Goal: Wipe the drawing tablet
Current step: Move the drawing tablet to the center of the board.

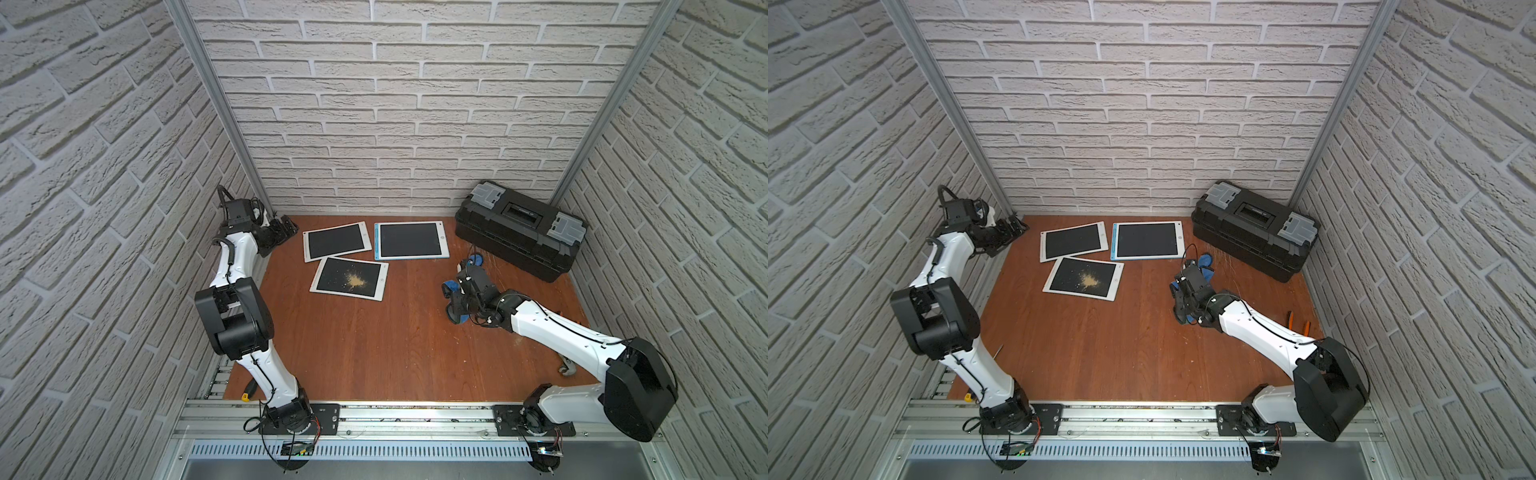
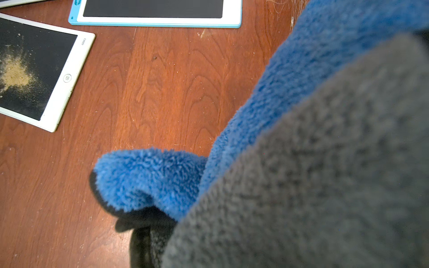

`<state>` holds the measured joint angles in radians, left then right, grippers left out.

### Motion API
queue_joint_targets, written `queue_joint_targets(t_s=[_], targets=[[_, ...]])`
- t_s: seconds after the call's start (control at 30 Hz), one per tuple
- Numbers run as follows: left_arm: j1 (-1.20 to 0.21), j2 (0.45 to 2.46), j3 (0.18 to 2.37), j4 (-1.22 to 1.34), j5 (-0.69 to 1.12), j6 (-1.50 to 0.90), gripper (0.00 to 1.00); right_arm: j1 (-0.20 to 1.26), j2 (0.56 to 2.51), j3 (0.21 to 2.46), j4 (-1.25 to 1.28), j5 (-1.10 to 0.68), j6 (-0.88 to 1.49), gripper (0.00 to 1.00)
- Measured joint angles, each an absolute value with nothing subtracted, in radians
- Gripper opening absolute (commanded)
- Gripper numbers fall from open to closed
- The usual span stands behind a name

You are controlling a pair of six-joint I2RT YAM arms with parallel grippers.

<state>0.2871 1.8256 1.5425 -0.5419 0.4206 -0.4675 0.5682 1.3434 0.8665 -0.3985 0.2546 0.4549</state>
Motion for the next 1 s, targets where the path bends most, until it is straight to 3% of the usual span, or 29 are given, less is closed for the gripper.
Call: queue_joint_targets(t_s=[0.23, 0.53, 0.77, 1.0], targets=[[0.128, 1.816, 1.487, -0.571, 0.342, -0.399, 0.98, 0.582, 1.374, 0.867, -0.370, 0.242, 0.451, 0.03], [0.136, 1.879, 1.516, -0.638, 0.307, -0.288, 0.89, 0.629, 1.429, 0.864, -0.296, 0.194, 0.440, 0.03], [0.136, 2.033, 1.570, -0.717, 0.299, -0.255, 0.87, 0.650, 1.690, 1.089, -0.341, 0.065, 0.491, 0.03], [0.135, 2.046, 1.570, -0.764, 0.281, -0.236, 0.87, 0.669, 1.932, 1.309, -0.352, -0.012, 0.553, 0.03]])
